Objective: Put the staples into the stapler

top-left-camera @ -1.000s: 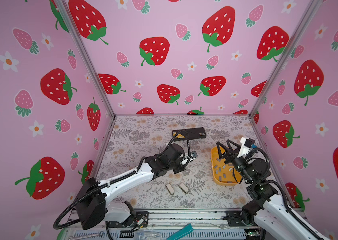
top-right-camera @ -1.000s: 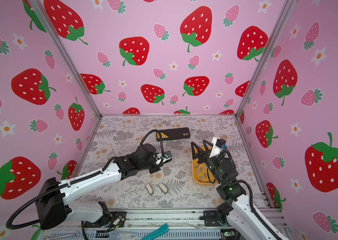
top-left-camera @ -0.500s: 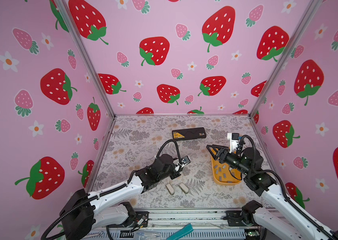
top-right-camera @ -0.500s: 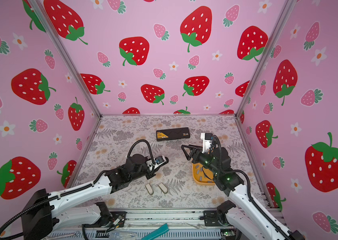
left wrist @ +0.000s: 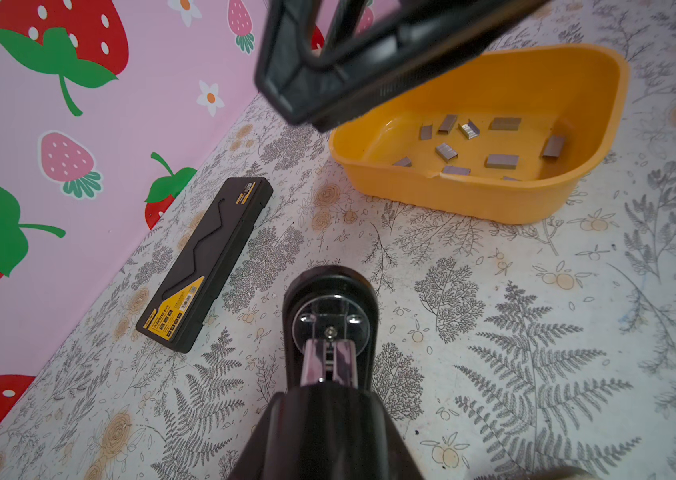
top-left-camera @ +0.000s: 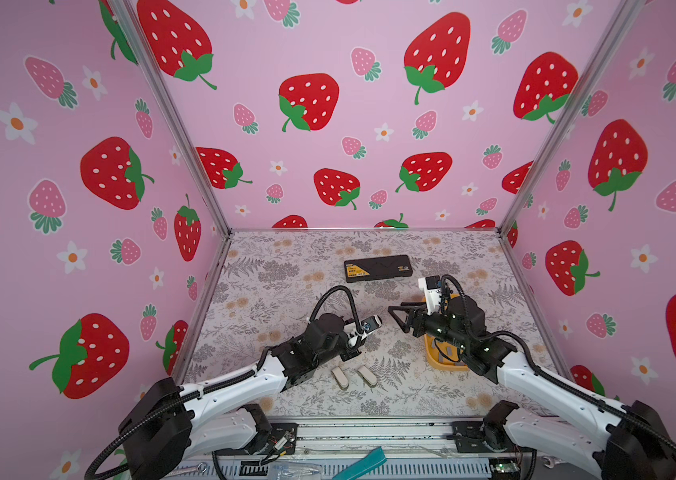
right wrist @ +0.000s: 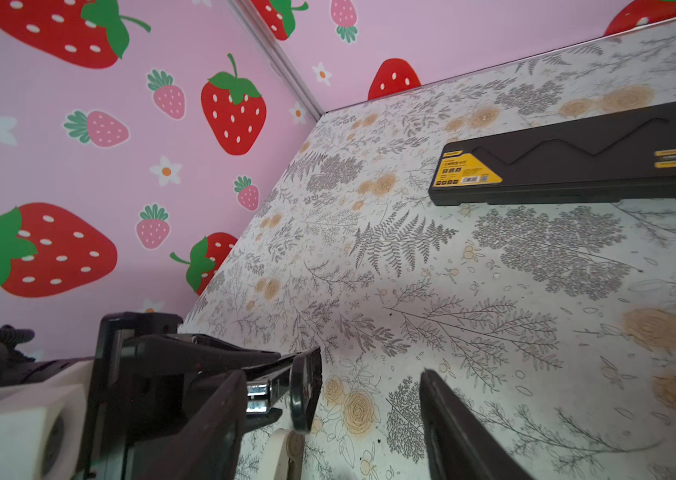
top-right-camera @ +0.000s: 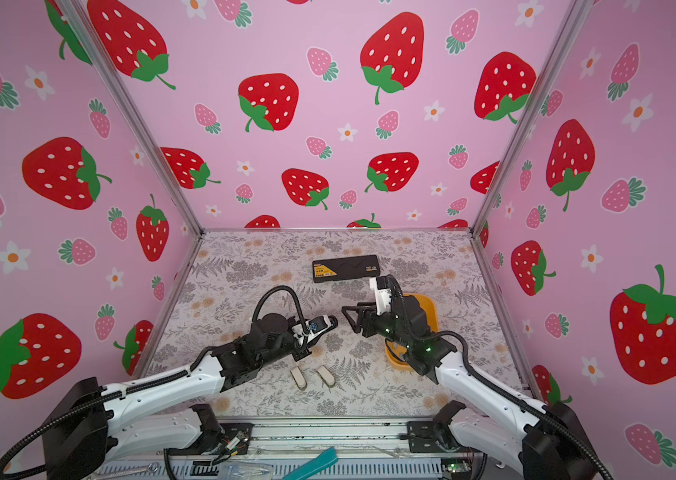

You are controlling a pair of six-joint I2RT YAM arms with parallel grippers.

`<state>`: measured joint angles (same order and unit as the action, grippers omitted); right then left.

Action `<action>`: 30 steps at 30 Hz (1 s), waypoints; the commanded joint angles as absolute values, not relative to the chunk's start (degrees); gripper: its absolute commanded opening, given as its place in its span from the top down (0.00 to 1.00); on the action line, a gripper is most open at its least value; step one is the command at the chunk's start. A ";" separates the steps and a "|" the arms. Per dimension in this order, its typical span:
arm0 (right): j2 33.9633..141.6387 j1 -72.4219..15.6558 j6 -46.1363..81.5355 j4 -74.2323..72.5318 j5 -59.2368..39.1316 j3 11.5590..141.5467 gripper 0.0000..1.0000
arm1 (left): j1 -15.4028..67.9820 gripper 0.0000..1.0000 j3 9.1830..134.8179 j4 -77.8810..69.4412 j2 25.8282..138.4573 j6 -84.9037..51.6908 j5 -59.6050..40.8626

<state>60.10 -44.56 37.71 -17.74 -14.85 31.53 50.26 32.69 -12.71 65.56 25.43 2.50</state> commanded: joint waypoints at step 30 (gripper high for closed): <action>70.77 -51.01 38.10 -21.05 -7.12 32.12 0.47 | 51.95 1.00 32.89 -16.97 62.91 27.36 2.46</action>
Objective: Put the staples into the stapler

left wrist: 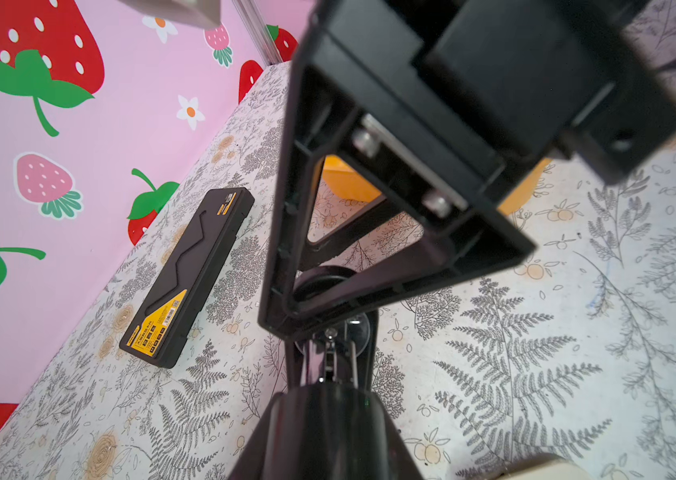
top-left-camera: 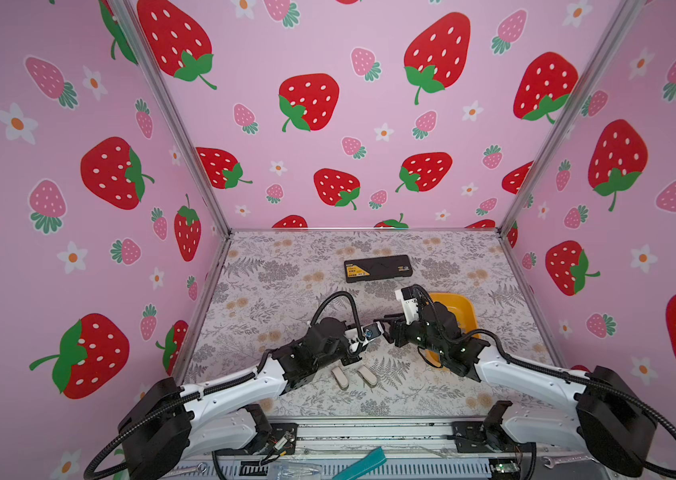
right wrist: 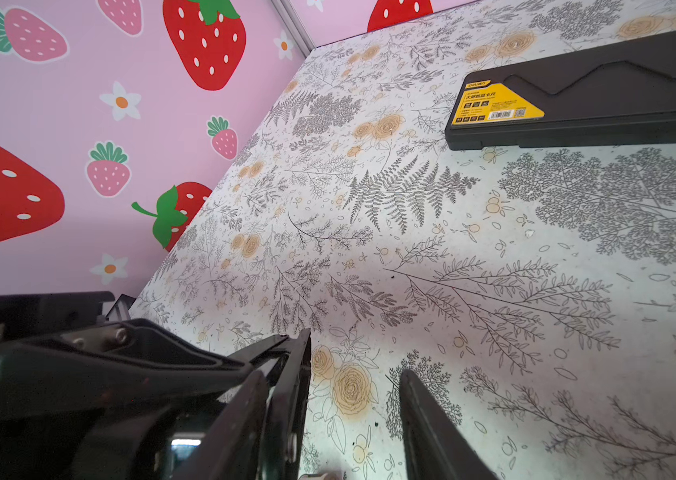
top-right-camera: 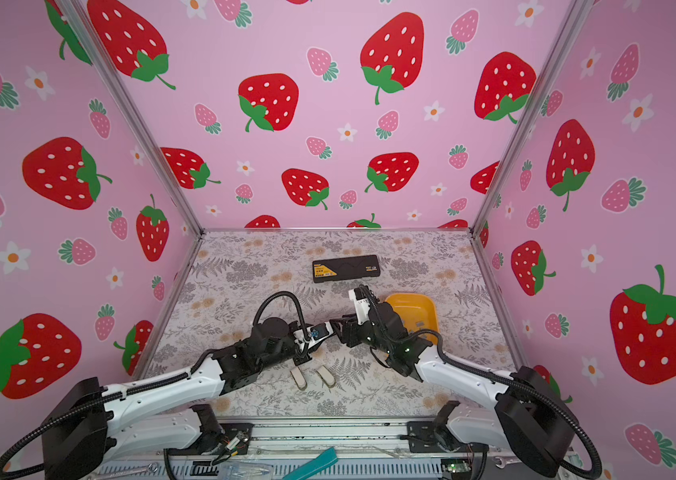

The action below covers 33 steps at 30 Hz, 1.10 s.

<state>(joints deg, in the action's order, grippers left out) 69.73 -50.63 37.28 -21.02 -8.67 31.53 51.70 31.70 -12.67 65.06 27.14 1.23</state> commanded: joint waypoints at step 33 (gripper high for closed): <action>78.66 -50.18 44.37 -16.48 -2.74 32.73 1.00 | 51.86 1.00 29.31 -21.25 55.81 25.15 0.38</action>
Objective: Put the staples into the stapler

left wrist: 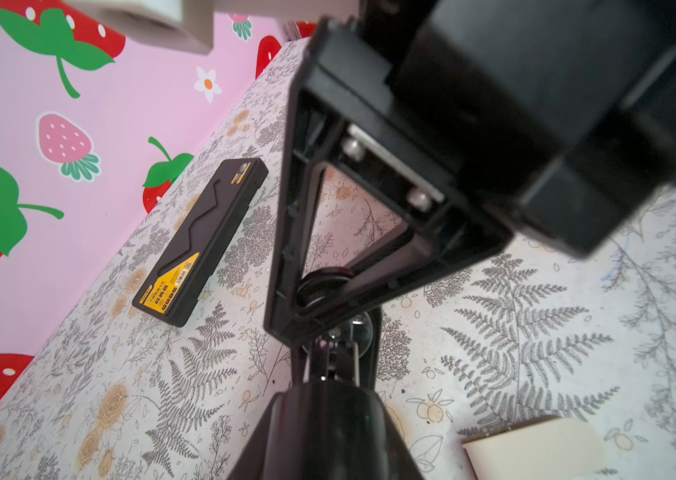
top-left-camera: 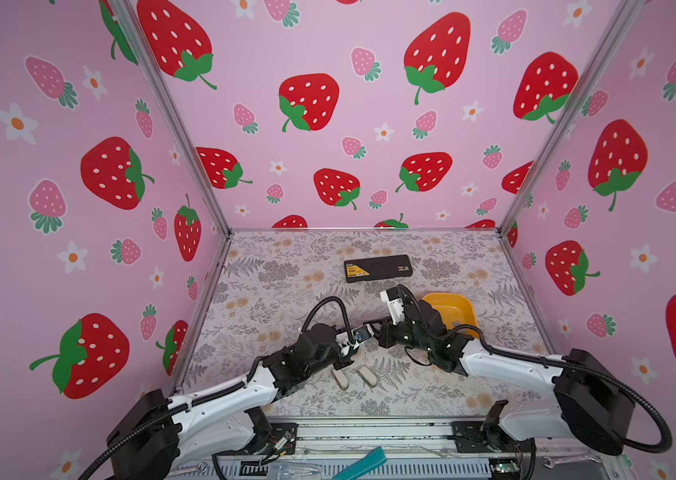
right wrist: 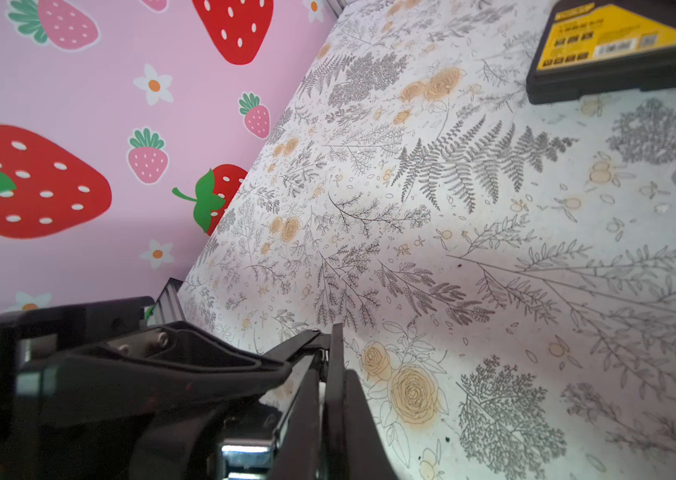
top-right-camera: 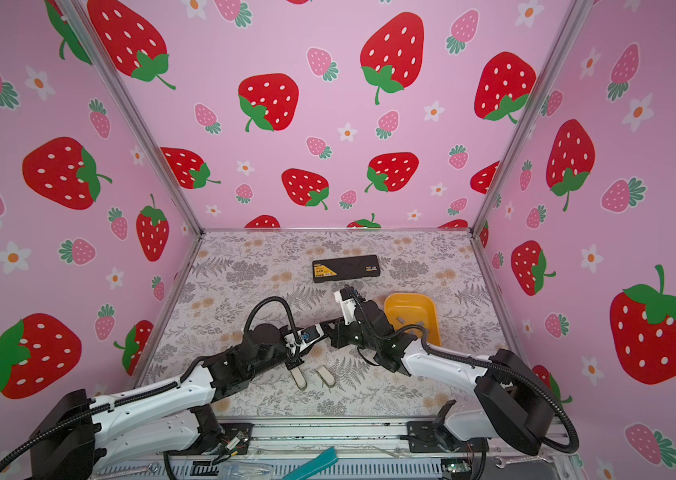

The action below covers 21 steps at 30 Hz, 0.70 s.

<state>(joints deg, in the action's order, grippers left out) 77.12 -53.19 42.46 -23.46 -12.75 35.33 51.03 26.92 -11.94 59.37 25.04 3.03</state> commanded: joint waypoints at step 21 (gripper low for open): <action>81.80 -43.76 47.27 -17.85 -3.82 30.00 1.00 | 51.70 1.00 38.29 -11.39 51.15 26.16 -19.24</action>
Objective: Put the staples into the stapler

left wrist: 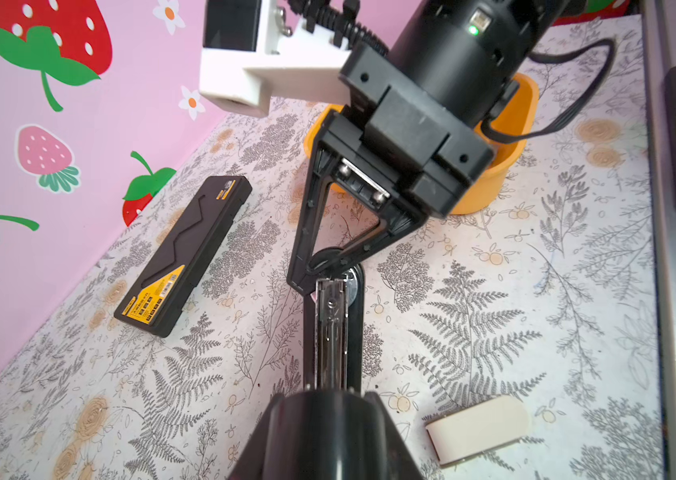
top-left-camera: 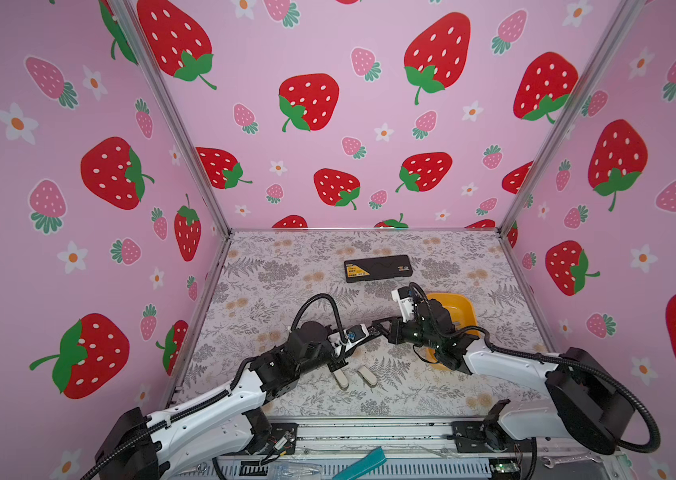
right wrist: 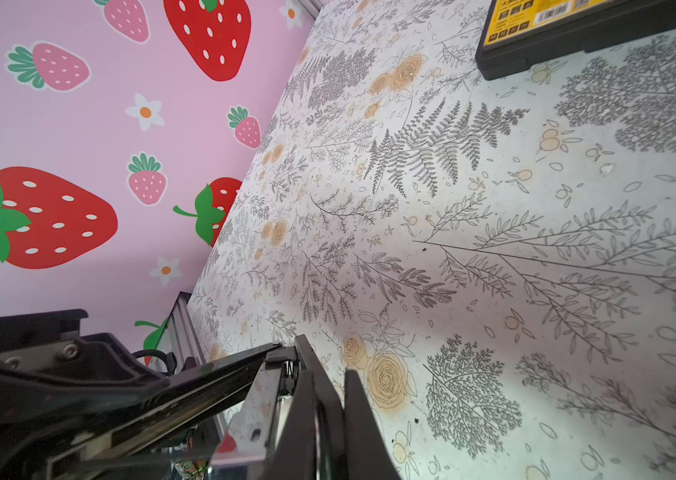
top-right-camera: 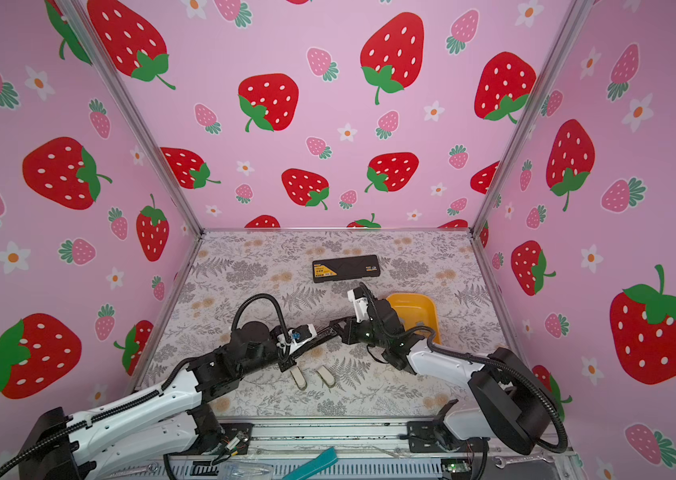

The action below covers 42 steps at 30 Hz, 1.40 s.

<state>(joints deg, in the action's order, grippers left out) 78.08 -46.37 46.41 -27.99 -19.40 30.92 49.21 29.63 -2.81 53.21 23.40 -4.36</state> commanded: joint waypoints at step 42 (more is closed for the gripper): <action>42.40 -48.29 20.50 -52.13 -7.42 11.69 0.34 | 36.36 1.00 78.93 57.89 73.81 74.01 -33.92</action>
<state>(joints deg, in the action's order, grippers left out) 45.23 -47.33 26.89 -36.05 -1.89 16.82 38.00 72.79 50.19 72.75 66.81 -32.16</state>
